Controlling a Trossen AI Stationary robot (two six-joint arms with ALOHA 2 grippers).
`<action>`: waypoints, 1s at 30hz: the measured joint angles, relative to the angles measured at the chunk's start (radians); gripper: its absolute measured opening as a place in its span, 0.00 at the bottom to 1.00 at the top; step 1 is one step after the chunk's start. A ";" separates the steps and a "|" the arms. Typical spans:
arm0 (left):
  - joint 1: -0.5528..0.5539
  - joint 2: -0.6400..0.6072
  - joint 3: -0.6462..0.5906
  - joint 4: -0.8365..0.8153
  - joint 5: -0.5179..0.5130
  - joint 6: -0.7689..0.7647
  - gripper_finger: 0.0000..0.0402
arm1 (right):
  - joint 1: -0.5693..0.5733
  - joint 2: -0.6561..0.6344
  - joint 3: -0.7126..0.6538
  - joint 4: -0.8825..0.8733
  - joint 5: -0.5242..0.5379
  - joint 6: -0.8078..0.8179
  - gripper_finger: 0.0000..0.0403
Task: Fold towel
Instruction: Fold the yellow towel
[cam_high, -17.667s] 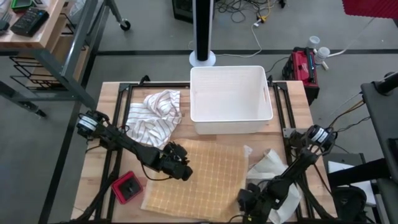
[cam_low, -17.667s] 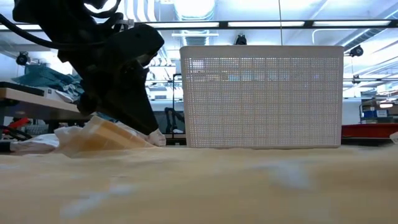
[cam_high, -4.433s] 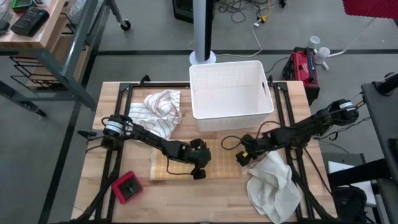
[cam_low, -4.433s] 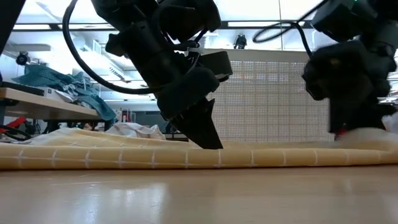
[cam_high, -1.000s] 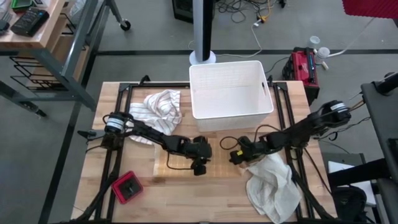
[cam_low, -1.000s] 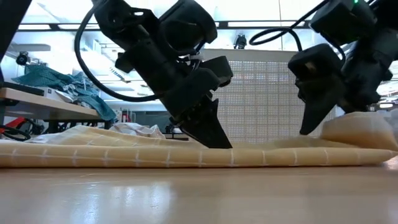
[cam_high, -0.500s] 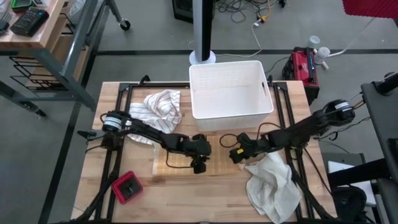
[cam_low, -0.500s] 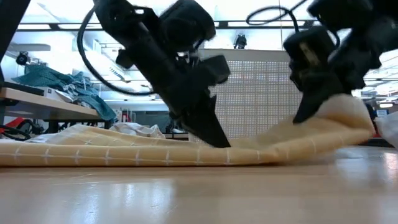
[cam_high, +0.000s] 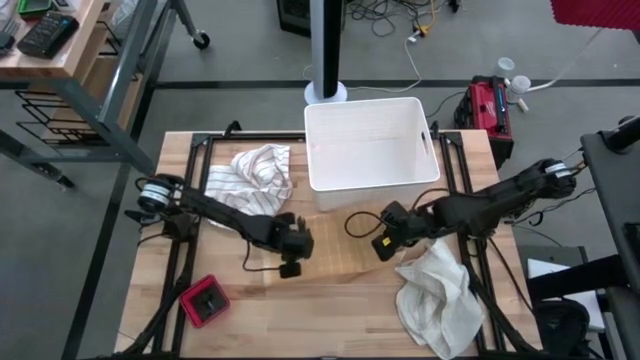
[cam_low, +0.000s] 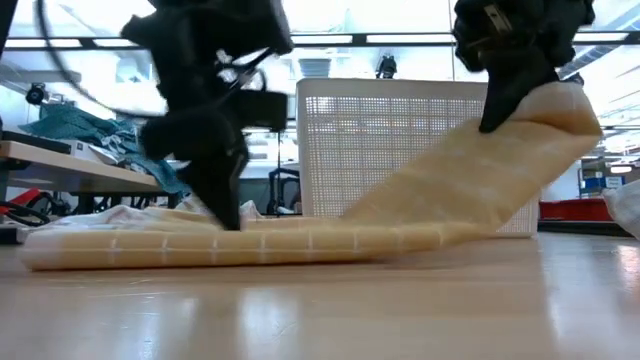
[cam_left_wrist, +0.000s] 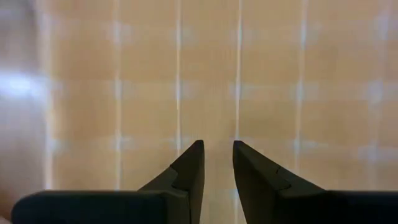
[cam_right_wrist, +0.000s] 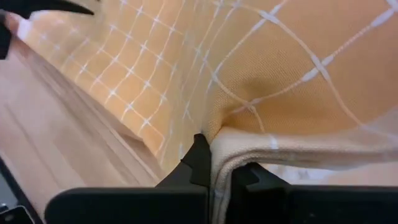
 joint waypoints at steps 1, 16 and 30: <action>-0.006 -0.002 -0.023 0.033 0.003 -0.004 0.19 | 0.002 -0.001 0.018 -0.014 0.010 -0.003 0.00; -0.016 -0.034 -0.224 0.527 0.031 -0.095 0.19 | 0.007 0.138 0.230 -0.033 -0.007 -0.097 0.00; -0.040 -0.063 -0.219 0.536 -0.010 -0.094 0.19 | -0.049 0.510 0.631 -0.200 -0.105 -0.326 0.00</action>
